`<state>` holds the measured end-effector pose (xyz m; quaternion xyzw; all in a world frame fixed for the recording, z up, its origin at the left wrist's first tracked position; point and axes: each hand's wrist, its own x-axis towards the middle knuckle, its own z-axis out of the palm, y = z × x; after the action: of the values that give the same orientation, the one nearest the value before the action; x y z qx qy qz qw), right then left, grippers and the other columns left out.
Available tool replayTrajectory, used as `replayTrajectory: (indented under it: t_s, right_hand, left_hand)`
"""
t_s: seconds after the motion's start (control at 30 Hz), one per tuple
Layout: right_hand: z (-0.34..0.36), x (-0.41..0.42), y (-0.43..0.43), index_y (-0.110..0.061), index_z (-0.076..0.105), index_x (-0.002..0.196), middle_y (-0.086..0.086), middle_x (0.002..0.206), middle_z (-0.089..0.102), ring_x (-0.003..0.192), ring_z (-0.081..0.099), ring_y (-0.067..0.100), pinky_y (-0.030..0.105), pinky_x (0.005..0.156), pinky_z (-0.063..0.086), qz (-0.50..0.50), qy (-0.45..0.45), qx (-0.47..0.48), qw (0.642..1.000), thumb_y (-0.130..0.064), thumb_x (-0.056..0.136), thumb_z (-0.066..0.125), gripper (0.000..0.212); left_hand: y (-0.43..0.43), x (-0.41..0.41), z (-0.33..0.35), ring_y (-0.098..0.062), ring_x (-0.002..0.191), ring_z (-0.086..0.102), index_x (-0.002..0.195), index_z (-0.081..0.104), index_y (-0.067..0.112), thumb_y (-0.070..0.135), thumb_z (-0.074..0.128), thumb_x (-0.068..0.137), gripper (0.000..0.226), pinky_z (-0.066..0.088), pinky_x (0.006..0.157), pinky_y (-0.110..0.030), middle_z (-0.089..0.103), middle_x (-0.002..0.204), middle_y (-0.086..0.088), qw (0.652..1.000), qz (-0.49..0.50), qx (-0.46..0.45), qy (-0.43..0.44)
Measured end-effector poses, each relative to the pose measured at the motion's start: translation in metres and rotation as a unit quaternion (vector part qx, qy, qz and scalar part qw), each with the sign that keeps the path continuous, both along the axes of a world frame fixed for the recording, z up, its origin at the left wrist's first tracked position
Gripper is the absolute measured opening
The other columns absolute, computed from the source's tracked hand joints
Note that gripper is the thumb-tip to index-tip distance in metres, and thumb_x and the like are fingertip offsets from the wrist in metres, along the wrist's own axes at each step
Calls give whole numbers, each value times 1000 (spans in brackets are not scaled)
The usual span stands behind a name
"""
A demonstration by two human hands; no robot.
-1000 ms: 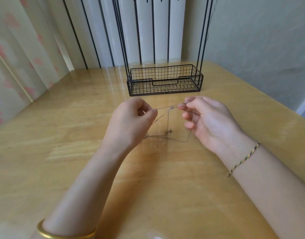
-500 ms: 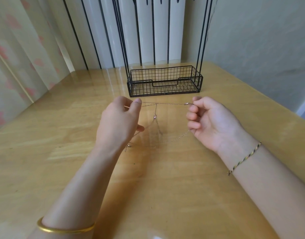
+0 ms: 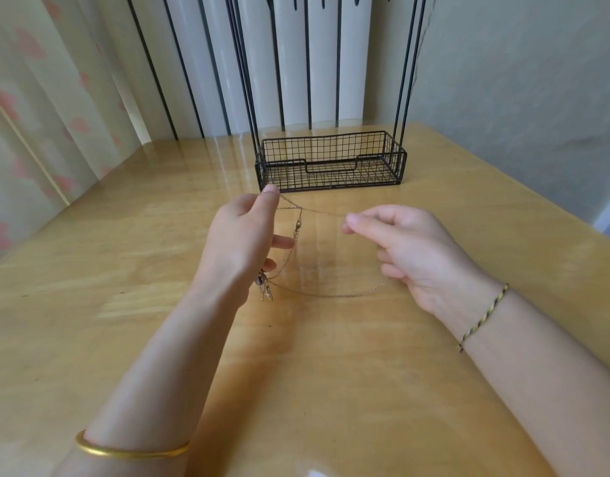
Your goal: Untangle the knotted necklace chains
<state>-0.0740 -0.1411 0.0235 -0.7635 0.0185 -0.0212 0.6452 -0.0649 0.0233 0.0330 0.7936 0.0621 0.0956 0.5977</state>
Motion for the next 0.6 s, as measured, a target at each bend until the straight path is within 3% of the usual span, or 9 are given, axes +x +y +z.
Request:
replayTrajectory:
  t_s: [0.1, 0.23, 0.37, 0.5, 0.57, 0.6]
  right_hand:
    - [2, 3, 2, -15, 61, 70, -5, 63, 49, 48, 39, 6, 16, 39, 28, 3, 12, 169, 986, -19, 89, 60, 19]
    - [6, 4, 2, -18, 49, 67, 0, 81, 69, 57, 57, 10, 19, 43, 39, 17, 26, 312, 949, -19, 92, 50, 26]
    - [7, 4, 1, -19, 40, 68, 2, 80, 72, 62, 64, 12, 17, 45, 43, 35, 31, 381, 923, -21, 95, 42, 27]
    - [7, 5, 1, -18, 39, 68, 3, 68, 66, 60, 67, 16, 18, 41, 43, 33, 23, 408, 912, -21, 97, 40, 29]
    - [6, 5, 2, -17, 40, 68, 2, 65, 61, 58, 67, 18, 18, 41, 44, 30, 19, 411, 911, -21, 98, 40, 29]
    - [5, 6, 2, -17, 40, 69, 2, 65, 59, 57, 67, 18, 18, 41, 44, 26, 17, 412, 911, -21, 98, 40, 29]
  left_hand:
    - [0, 1, -2, -4, 64, 69, 109, 54, 22, 39, 43, 99, 23, 37, 36, -15, 53, 89, 19, 1000, -6, 0, 8]
    - [-4, 1, -6, -7, 72, 70, 110, 52, 23, 34, 45, 99, 17, 41, 37, -18, 53, 95, 17, 999, -34, -4, 26]
    - [-4, 1, -6, -6, 84, 70, 127, 53, 16, 22, 46, 100, 28, 43, 41, -18, 61, 108, 6, 997, -56, -38, 36]
    - [-1, 2, -7, -20, 102, 67, 140, 44, 18, 8, 48, 97, 44, 34, 48, -22, 68, 76, 25, 995, -70, -65, 30]
    - [-1, 1, -8, -31, 99, 65, 141, 43, 16, 2, 49, 94, 49, 32, 48, -26, 67, 67, 28, 995, -77, -55, 25]
    - [-1, 1, -7, -32, 89, 66, 140, 44, 15, -1, 50, 92, 51, 35, 48, -30, 70, 72, 26, 995, -81, -45, 24]
